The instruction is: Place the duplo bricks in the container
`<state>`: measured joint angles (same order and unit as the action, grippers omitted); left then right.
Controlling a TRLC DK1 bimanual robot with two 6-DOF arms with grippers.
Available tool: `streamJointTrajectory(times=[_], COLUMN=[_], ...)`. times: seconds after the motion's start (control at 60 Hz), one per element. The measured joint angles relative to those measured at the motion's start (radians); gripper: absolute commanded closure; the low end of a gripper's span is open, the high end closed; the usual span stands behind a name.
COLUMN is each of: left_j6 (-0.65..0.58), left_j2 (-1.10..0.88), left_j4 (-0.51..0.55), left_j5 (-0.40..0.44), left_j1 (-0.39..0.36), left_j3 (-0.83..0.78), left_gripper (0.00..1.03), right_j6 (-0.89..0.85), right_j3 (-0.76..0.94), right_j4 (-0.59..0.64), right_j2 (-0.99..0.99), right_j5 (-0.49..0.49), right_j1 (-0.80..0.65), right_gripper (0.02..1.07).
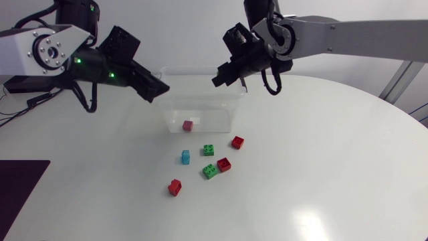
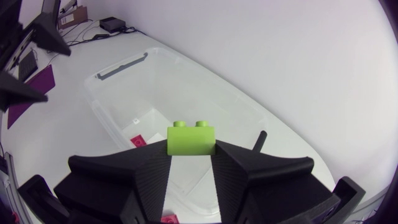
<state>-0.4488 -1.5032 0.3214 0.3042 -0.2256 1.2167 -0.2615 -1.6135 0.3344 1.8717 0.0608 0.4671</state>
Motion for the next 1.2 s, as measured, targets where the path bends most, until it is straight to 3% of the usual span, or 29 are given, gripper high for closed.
streamJointTrajectory(times=[0.15,0.183,0.3,0.367,0.65,0.967,1.2], left_j6=[-0.020,-0.023,-0.061,-0.097,-0.137,-0.098,-0.056], left_j2=[0.062,0.072,0.091,0.094,0.028,-0.075,-0.123], left_j4=[0.037,0.048,0.059,0.071,0.155,0.223,0.254], left_j5=[0.000,0.000,0.000,0.000,-0.007,-0.103,-0.139], left_j1=[-0.023,-0.030,-0.070,-0.105,-0.192,-0.254,-0.284], left_j3=[-0.123,-0.142,-0.205,-0.248,-0.287,-0.287,-0.287], left_gripper=[0.06,0.06,0.06,0.06,0.06,0.07,0.08], right_j6=[0.000,0.001,0.001,0.001,0.001,0.016,0.024], right_j3=[-0.072,-0.091,-0.171,-0.194,-0.126,0.204,0.433], right_j4=[0.002,0.004,0.032,0.040,0.056,0.055,0.039], right_j2=[0.083,0.102,0.172,0.196,0.123,-0.221,-0.314], right_j5=[-0.007,-0.013,-0.022,-0.030,-0.047,-0.070,-0.088], right_j1=[0.000,0.000,-0.003,-0.005,-0.005,0.024,0.038], right_gripper=[0.74,0.67,0.22,0.13,0.11,0.11,0.11])
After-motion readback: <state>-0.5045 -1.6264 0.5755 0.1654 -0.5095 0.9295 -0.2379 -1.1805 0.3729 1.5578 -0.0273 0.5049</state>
